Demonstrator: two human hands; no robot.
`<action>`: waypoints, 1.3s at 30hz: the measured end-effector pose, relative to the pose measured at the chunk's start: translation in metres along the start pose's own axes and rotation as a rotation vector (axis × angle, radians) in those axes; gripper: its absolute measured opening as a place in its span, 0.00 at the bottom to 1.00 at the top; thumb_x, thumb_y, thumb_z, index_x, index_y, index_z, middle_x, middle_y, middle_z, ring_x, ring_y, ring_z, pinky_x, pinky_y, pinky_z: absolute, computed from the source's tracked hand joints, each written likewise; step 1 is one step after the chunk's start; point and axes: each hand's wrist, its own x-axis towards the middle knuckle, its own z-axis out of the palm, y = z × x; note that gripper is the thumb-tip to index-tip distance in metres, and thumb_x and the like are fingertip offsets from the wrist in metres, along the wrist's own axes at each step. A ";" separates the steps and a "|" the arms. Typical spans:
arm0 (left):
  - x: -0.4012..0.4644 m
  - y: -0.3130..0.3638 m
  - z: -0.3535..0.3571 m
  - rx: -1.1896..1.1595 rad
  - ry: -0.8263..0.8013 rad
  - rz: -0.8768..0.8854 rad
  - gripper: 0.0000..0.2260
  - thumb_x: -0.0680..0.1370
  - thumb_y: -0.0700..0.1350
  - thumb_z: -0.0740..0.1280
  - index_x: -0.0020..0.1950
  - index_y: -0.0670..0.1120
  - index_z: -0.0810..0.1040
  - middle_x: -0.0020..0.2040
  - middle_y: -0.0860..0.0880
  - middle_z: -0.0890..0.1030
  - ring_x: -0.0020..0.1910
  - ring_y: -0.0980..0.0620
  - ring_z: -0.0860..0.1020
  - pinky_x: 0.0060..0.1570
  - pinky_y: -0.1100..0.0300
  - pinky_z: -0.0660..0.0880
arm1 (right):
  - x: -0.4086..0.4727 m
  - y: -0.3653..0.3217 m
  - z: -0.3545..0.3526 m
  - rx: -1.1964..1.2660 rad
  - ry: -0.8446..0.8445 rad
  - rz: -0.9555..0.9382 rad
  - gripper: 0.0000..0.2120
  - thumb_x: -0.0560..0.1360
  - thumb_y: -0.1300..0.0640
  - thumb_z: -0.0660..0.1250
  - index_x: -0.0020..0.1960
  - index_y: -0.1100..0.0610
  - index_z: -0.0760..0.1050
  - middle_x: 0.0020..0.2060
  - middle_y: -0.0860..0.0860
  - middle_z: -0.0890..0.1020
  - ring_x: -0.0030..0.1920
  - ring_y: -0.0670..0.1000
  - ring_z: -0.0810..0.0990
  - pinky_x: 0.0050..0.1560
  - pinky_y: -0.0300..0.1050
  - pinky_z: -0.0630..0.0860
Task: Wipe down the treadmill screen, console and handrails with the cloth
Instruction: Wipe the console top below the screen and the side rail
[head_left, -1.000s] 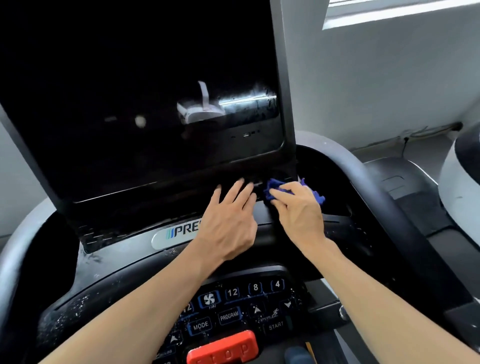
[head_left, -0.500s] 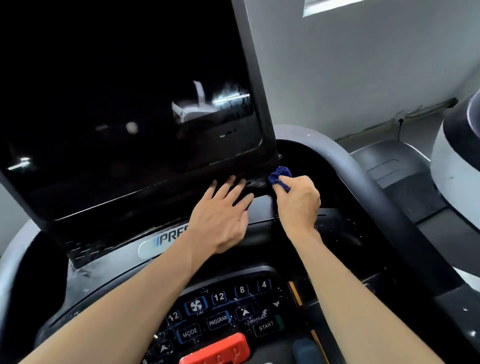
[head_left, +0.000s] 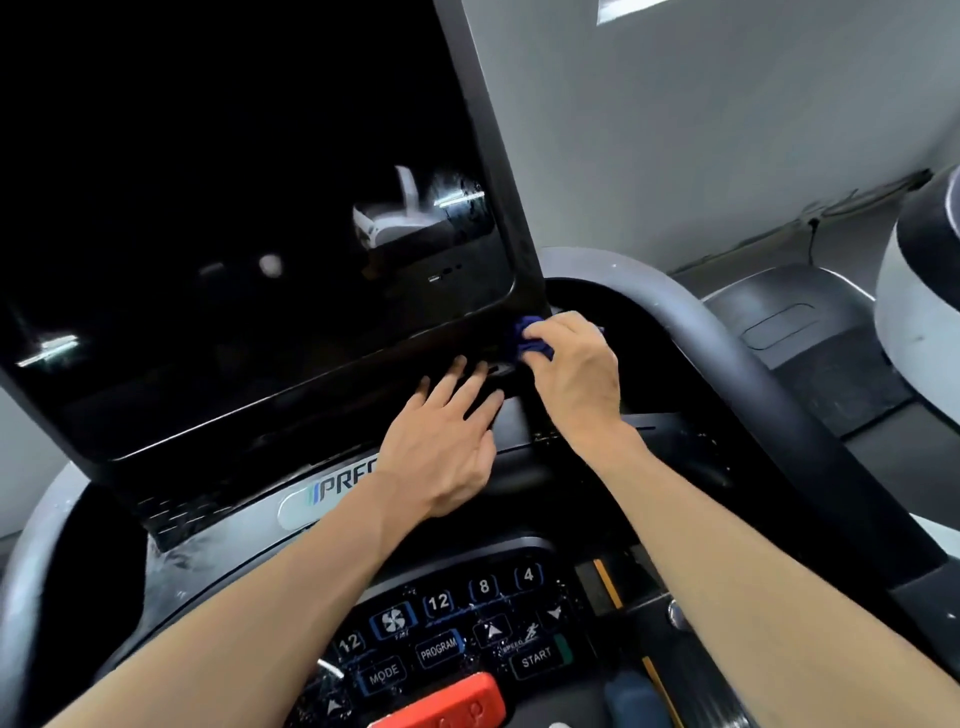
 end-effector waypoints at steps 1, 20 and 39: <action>0.000 0.000 -0.001 -0.006 0.000 0.000 0.31 0.79 0.55 0.40 0.82 0.51 0.58 0.83 0.46 0.52 0.82 0.44 0.47 0.79 0.44 0.55 | -0.002 0.000 -0.001 0.024 0.048 0.077 0.10 0.71 0.58 0.76 0.52 0.53 0.83 0.48 0.49 0.81 0.47 0.52 0.79 0.47 0.46 0.77; 0.001 -0.001 -0.003 -0.021 -0.010 0.001 0.31 0.79 0.55 0.40 0.82 0.51 0.58 0.84 0.47 0.51 0.82 0.45 0.46 0.79 0.45 0.54 | 0.013 -0.002 -0.007 0.040 -0.083 0.010 0.11 0.69 0.59 0.76 0.50 0.53 0.79 0.47 0.50 0.79 0.46 0.55 0.79 0.46 0.47 0.75; -0.009 0.003 -0.005 -0.136 0.024 -0.032 0.25 0.85 0.53 0.49 0.81 0.49 0.60 0.83 0.48 0.54 0.82 0.47 0.48 0.79 0.47 0.50 | -0.005 0.041 -0.095 0.703 -0.001 0.689 0.04 0.76 0.59 0.72 0.51 0.54 0.83 0.43 0.51 0.85 0.46 0.50 0.82 0.52 0.47 0.79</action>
